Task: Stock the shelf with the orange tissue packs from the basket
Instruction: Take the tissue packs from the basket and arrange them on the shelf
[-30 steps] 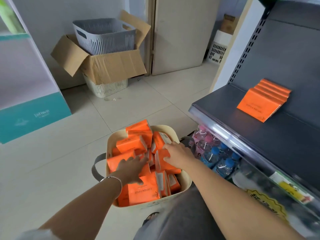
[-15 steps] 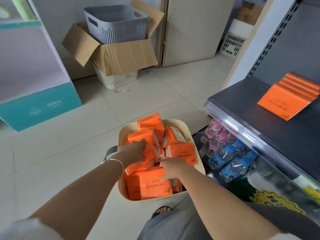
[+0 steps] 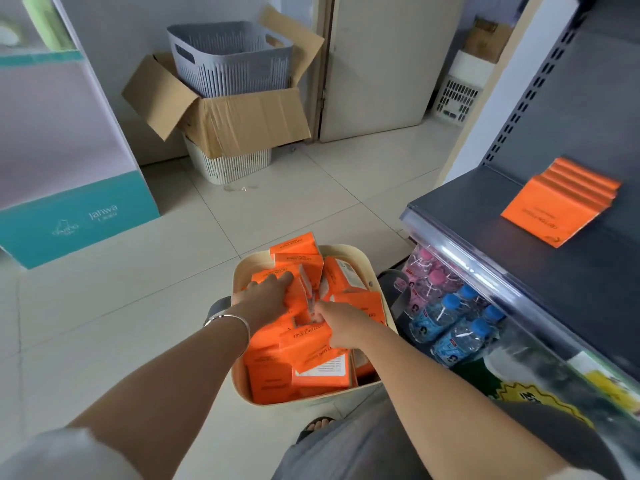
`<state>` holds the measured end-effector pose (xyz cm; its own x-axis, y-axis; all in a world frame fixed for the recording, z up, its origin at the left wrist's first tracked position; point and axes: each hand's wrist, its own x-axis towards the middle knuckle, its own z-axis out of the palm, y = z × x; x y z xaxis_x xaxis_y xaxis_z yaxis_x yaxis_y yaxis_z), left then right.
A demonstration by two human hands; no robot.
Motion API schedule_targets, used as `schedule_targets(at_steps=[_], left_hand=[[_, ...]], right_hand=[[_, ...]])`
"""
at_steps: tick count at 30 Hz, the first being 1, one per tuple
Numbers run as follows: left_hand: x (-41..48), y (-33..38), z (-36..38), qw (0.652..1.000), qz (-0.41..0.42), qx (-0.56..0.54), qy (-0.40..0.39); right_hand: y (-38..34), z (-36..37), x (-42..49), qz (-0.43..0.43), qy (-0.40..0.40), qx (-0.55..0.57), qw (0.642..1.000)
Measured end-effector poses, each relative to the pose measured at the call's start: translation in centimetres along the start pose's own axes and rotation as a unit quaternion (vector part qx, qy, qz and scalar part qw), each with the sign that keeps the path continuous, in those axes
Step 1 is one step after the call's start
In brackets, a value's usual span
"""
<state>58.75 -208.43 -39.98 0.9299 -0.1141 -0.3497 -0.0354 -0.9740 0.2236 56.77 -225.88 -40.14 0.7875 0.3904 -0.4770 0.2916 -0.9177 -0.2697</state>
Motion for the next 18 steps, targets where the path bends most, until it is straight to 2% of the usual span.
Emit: schedule_targets(at_steps=[2,5,9,15,18], left_hand=[[-0.3,0.6,-1.3,1.0,-0.007,0.0,0.016],[-0.8,2.0,-3.5,0.996,0.004,0.023,0.082],[-1.7,4.8,-6.6,0.986,0.009,-0.013,0.165],[-2.0,10.9,-10.9,0.957,0.043,-0.021,0.288],[-1.8,14.5,-12.0,0.943,0.08,-0.046,0.319]], right_hand=[[0.3,-1.3,-0.6,0.012,0.027,-0.003,1.0],[1.5,-3.8,-1.6,0.059,0.091,-0.011,0.994],[3.5,-7.6,-3.9,0.123,0.189,-0.014,0.974],[6.4,-13.5,-8.8,0.182,0.366,0.068,0.91],[8.6,-15.7,-11.3,0.206,0.431,0.075,0.875]])
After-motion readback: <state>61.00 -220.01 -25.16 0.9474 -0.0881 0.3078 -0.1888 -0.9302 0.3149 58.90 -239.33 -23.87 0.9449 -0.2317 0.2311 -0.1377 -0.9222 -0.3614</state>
